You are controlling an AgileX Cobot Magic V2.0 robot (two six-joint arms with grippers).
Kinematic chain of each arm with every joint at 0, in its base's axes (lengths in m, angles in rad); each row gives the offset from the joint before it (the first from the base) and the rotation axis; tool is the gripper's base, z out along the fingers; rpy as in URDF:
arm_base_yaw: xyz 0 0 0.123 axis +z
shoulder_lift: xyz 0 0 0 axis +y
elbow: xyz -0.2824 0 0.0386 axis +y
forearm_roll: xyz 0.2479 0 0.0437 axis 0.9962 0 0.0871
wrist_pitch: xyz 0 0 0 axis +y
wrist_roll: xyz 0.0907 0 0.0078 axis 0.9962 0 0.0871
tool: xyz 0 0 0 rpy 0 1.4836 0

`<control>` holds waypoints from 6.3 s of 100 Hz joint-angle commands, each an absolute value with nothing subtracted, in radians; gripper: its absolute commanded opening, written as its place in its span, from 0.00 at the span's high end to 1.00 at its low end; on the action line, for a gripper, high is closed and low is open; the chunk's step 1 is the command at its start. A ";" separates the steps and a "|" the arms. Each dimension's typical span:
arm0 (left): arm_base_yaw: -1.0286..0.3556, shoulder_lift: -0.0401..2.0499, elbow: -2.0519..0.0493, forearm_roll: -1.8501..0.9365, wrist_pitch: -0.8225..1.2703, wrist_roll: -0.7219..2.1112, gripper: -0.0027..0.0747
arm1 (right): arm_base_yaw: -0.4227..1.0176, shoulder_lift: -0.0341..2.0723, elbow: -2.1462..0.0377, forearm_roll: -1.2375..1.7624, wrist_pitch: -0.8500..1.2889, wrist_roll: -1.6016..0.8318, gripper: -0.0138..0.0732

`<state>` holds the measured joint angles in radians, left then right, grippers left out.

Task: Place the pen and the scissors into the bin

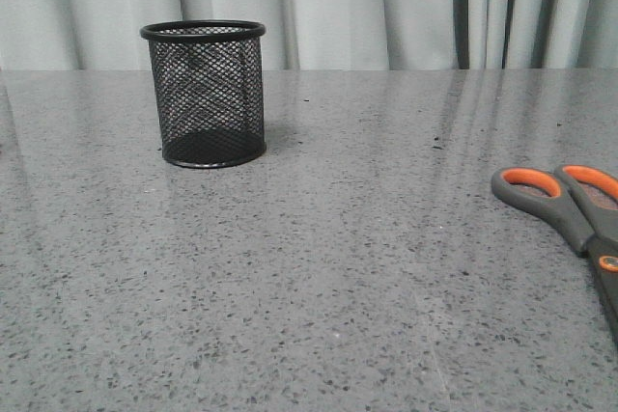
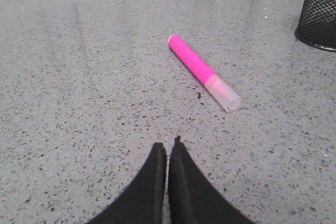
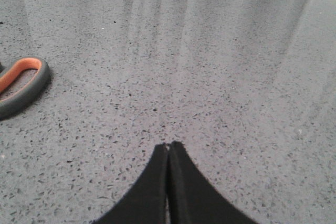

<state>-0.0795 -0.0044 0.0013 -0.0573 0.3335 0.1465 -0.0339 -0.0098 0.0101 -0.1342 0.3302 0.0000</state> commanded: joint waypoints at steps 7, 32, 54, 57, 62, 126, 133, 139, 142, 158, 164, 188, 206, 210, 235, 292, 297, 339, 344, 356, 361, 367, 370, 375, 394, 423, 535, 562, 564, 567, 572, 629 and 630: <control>-0.076 -0.036 0.046 -0.070 0.286 0.146 0.99 | -0.041 -0.030 0.024 -0.135 0.287 0.000 0.93; -0.076 -0.036 0.046 -0.070 0.286 0.146 0.99 | -0.041 -0.030 0.024 -0.135 0.287 0.000 0.93; -0.076 -0.036 0.046 -0.070 0.286 0.146 0.99 | -0.041 -0.030 0.024 -0.135 0.287 0.000 0.93; -0.076 -0.036 0.046 -0.070 0.286 0.146 0.99 | -0.041 -0.030 0.024 -0.135 0.287 0.000 0.93; -0.076 -0.036 0.046 -0.070 0.286 0.146 0.99 | -0.041 -0.030 0.024 -0.135 0.287 0.000 0.93; -0.076 -0.036 0.044 -0.806 -0.135 0.144 0.99 | -0.041 -0.030 0.012 0.168 -0.264 0.177 0.93; -0.076 -0.036 0.044 -0.988 -0.168 0.144 0.99 | -0.041 -0.024 -0.001 0.207 -0.249 0.180 0.93; -0.078 -0.036 0.038 -1.074 -0.169 0.144 0.99 | -0.041 -0.010 -0.023 0.207 -0.251 0.215 0.93; -0.078 -0.036 0.030 -1.079 -0.152 0.144 0.99 | -0.041 -0.002 -0.042 0.207 -0.251 0.246 0.93; -0.082 0.011 -0.088 -0.871 0.052 0.155 0.85 | -0.018 0.101 -0.181 0.171 -0.126 0.302 0.86; -0.082 0.070 -0.160 -0.779 0.109 0.155 0.74 | 0.018 0.158 -0.258 0.075 -0.044 0.302 0.78; -0.082 0.500 -0.511 -0.508 0.445 0.155 0.56 | 0.171 0.430 -0.524 0.017 0.299 0.302 0.44; -0.082 0.840 -0.805 -0.319 0.748 0.023 0.56 | 0.245 0.547 -0.578 0.036 0.390 0.302 0.44; -0.082 0.907 -0.860 -0.273 0.808 0.008 0.56 | 0.256 0.553 -0.578 0.048 0.393 0.302 0.44; -0.082 1.189 -1.010 -0.176 0.899 -0.036 0.56 | 0.287 0.554 -0.578 0.068 0.436 0.302 0.44; -0.098 1.455 -1.044 -0.157 0.825 -0.086 0.60 | 0.287 0.554 -0.578 0.068 0.444 0.302 0.44; -0.107 1.466 -1.044 -0.153 0.824 -0.086 0.60 | 0.287 0.554 -0.578 0.068 0.444 0.302 0.44; -0.144 1.452 -1.044 -0.217 0.665 -0.017 0.99 | 0.287 0.554 -0.578 0.074 0.481 0.302 0.44; -0.156 1.401 -1.044 -0.255 0.578 0.016 0.99 | 0.287 0.554 -0.578 0.074 0.488 0.302 0.44; -0.216 1.282 -1.044 -0.372 0.313 0.147 0.99 | 0.287 0.554 -0.578 0.074 0.490 0.302 0.44; -0.256 1.243 -1.044 -0.444 0.208 0.207 0.99 | 0.287 0.554 -0.578 0.074 0.490 0.302 0.44; -0.312 1.216 -1.044 -0.489 0.091 0.224 0.99 | 0.287 0.554 -0.578 0.074 0.486 0.302 0.44; -0.352 1.208 -1.044 -0.495 0.025 0.224 0.99 | 0.287 0.554 -0.578 0.074 0.483 0.302 0.44; -0.410 1.208 -1.044 -0.495 -0.050 0.224 0.99 | 0.287 0.554 -0.578 0.074 0.479 0.302 0.44; -0.590 1.280 -1.044 -0.495 -0.193 0.224 0.99 | 0.287 0.554 -0.578 0.074 0.478 0.302 0.44; -0.639 1.424 -1.044 -0.495 -0.220 0.224 0.99 | 0.287 0.554 -0.578 0.074 0.508 0.302 0.44; -0.637 0.863 -0.954 -0.365 0.035 0.233 0.41 | 0.397 0.766 -0.978 0.120 0.790 0.174 0.49; -0.637 0.695 -0.952 -0.361 0.130 0.233 0.41 | 0.554 1.069 -1.044 0.027 0.899 0.312 0.50; -0.637 0.688 -0.952 -0.361 0.140 0.233 0.41 | 0.555 1.084 -1.044 0.027 0.920 0.322 0.49; -0.637 0.679 -0.952 -0.359 0.154 0.233 0.41 | 0.555 1.102 -1.044 0.027 0.946 0.335 0.47; -0.637 0.667 -0.952 -0.359 0.177 0.233 0.41 | 0.555 1.128 -1.044 0.025 0.983 0.351 0.43; -0.637 0.662 -0.952 -0.367 0.196 0.233 0.41 | 0.550 1.195 -0.838 -0.008 0.873 0.627 0.32; -0.637 0.662 -0.952 -0.367 0.196 0.233 0.41 | 0.550 1.195 -0.838 -0.013 0.869 0.634 0.32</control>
